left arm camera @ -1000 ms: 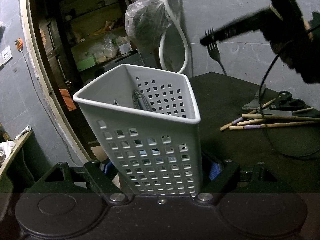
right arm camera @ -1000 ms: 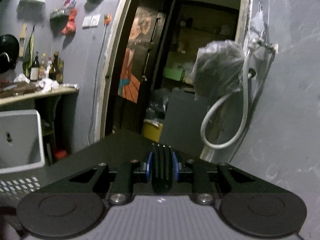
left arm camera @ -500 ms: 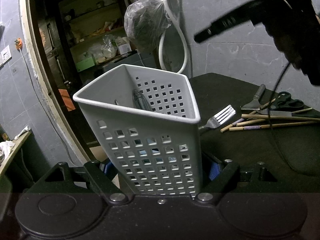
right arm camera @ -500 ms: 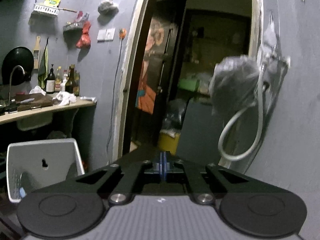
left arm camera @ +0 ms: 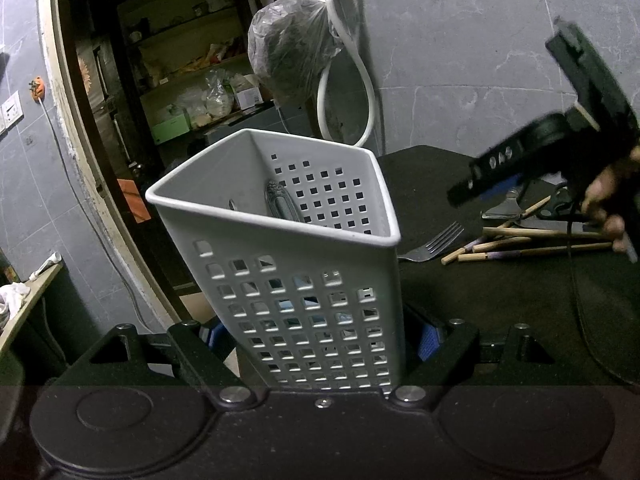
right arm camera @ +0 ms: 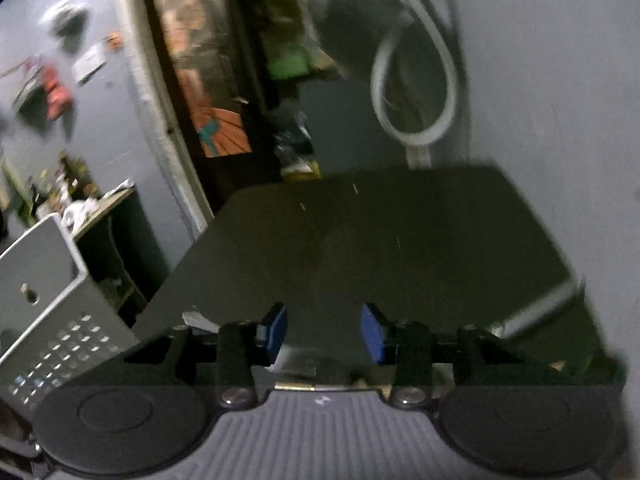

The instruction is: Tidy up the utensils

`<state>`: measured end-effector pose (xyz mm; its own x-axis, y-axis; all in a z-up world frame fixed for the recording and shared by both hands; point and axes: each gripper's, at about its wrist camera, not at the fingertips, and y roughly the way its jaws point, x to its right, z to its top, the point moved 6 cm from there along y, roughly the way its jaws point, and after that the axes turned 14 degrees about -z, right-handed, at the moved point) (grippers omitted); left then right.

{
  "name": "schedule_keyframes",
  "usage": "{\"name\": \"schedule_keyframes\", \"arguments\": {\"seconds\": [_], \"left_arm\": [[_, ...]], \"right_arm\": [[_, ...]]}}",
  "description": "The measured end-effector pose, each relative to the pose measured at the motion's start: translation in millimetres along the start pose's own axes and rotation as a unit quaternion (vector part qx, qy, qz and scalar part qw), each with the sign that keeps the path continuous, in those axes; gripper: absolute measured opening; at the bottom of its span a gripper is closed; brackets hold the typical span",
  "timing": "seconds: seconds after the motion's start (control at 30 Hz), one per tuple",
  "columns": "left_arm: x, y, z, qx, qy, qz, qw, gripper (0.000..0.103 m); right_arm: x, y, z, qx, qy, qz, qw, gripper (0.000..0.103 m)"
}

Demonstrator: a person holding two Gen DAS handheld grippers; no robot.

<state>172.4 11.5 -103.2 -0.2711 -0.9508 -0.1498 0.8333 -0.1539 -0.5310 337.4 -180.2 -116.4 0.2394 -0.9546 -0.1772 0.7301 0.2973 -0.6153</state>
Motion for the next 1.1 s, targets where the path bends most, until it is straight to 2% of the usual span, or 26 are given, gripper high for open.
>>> {"name": "schedule_keyframes", "arguments": {"seconds": [0.17,0.47,0.53,0.6,0.7,0.83,1.1], "left_arm": [[0,0,0,-0.001,0.002,0.0,1.0,0.085],[0,0,0,-0.001,0.002,0.001,1.0,0.085],[0,0,1,-0.001,0.002,0.0,1.0,0.085],[0,0,0,-0.001,0.002,0.0,1.0,0.085],[0,0,1,-0.001,0.002,0.0,1.0,0.085],[0,0,1,-0.001,0.002,0.0,1.0,0.085],[0,-1,1,0.0,0.001,-0.001,1.0,0.085]], "right_arm": [[6,20,-17,-0.031,0.042,0.004,0.999,0.043],[-4,31,-27,-0.034,0.064,0.022,0.997,0.04],[-6,34,-26,-0.032,0.067,0.022,0.997,0.035],[-7,36,-26,-0.032,0.071,0.02,0.997,0.022],[-6,38,-27,-0.03,0.079,0.018,0.996,0.016],[-10,30,-26,-0.015,0.079,0.022,0.997,0.012],[-22,-10,5,0.055,0.043,0.024,0.997,0.002]]}}
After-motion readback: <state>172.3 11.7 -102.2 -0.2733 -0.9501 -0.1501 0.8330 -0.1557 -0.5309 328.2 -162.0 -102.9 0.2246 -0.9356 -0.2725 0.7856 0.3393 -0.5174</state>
